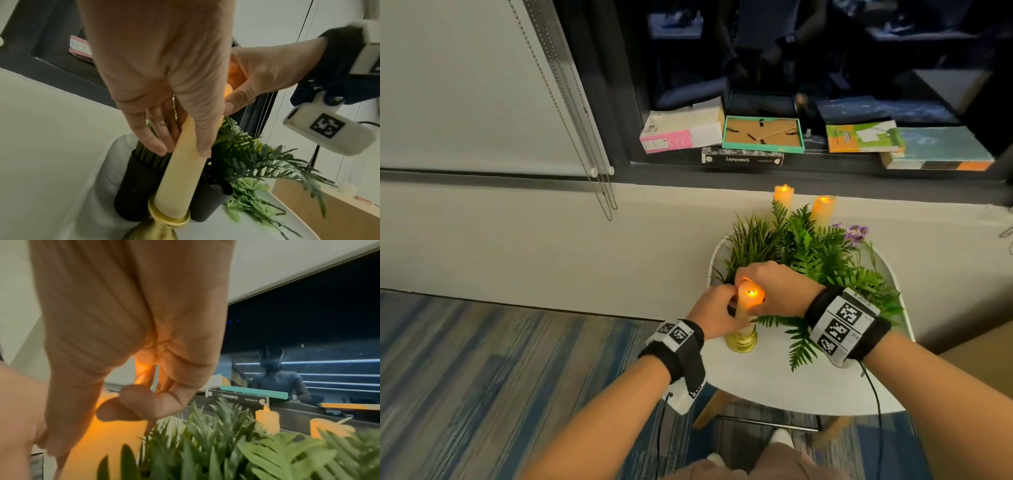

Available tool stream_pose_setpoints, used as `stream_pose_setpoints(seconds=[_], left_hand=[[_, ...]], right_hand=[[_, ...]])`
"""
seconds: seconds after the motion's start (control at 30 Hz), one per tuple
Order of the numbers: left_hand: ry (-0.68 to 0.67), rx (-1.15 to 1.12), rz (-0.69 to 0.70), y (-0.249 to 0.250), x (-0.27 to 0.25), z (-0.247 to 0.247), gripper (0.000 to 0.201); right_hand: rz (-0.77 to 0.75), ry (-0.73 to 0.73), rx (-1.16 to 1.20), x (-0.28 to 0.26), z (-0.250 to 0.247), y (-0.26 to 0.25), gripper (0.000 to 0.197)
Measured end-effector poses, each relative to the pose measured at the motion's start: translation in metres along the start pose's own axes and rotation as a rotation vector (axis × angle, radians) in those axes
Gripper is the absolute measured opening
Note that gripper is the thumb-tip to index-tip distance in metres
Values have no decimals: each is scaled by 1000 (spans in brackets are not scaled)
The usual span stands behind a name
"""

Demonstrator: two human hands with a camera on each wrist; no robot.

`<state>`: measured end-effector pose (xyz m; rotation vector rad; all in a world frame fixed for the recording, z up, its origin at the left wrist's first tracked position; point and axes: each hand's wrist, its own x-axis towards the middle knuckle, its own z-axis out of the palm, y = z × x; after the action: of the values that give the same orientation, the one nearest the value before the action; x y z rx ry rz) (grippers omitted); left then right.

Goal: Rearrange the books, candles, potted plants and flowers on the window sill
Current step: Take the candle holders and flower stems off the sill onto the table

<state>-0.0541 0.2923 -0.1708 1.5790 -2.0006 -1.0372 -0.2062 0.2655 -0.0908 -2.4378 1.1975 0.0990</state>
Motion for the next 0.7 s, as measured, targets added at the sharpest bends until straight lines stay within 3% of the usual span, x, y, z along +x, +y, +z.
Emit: stream_pose_setpoints(seconds=[0.43, 0.7], left_hand=[[-19, 39, 56, -4, 6, -5, 36], [-130, 37, 54, -1, 6, -28, 37]], right_hand=[[60, -16, 19, -12, -4, 16, 49], [24, -50, 44, -19, -13, 21, 59]])
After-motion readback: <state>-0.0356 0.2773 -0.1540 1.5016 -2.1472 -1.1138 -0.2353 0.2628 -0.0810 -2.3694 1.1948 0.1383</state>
